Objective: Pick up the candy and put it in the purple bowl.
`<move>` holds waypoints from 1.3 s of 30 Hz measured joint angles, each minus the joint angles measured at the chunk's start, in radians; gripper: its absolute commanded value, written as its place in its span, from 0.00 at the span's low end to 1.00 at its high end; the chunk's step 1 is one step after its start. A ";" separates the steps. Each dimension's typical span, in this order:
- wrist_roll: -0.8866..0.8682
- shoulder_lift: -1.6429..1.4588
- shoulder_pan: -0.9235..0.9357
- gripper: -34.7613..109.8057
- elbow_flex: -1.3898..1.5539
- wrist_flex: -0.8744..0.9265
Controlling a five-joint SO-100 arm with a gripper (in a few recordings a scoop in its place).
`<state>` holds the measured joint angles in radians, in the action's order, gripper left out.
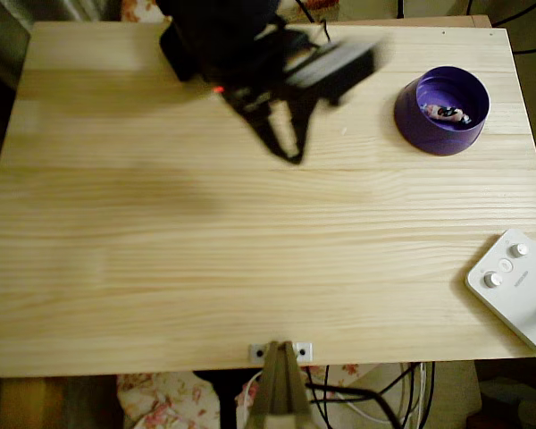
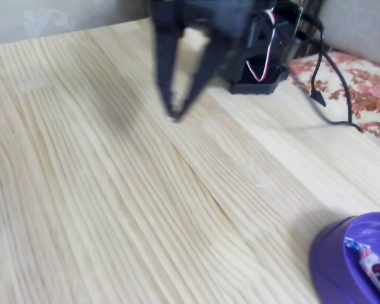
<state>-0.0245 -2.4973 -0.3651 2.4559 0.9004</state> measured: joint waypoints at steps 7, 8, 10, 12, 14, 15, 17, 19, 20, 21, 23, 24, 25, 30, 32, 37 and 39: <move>-0.103 -0.201 0.183 0.24 0.155 0.006; -0.107 -0.239 0.215 0.24 0.179 0.012; -0.097 -0.293 0.270 0.24 0.212 0.021; -0.091 -0.342 0.325 0.24 0.244 0.038; -0.086 -0.396 0.353 0.24 0.278 0.063; -0.083 -0.422 0.356 0.24 0.299 0.072; -0.075 -0.482 0.385 0.24 0.334 0.091; -0.063 -0.554 0.407 0.24 0.385 0.109; -0.051 -0.597 0.420 0.24 0.410 0.120; -0.054 -0.644 0.437 0.24 0.437 0.133; -0.051 -0.730 0.459 0.24 0.483 0.158; -0.048 -0.752 0.460 0.24 0.502 0.160; -0.051 -0.765 0.459 0.24 0.517 0.161; -0.061 -0.787 0.483 0.24 0.586 0.140; -0.061 -0.788 0.480 0.24 0.588 0.140; -0.054 -0.788 0.480 0.24 0.588 0.140; -0.049 -0.788 0.474 0.24 0.588 0.140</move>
<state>-0.0736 -3.2858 0.1089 3.0434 1.0400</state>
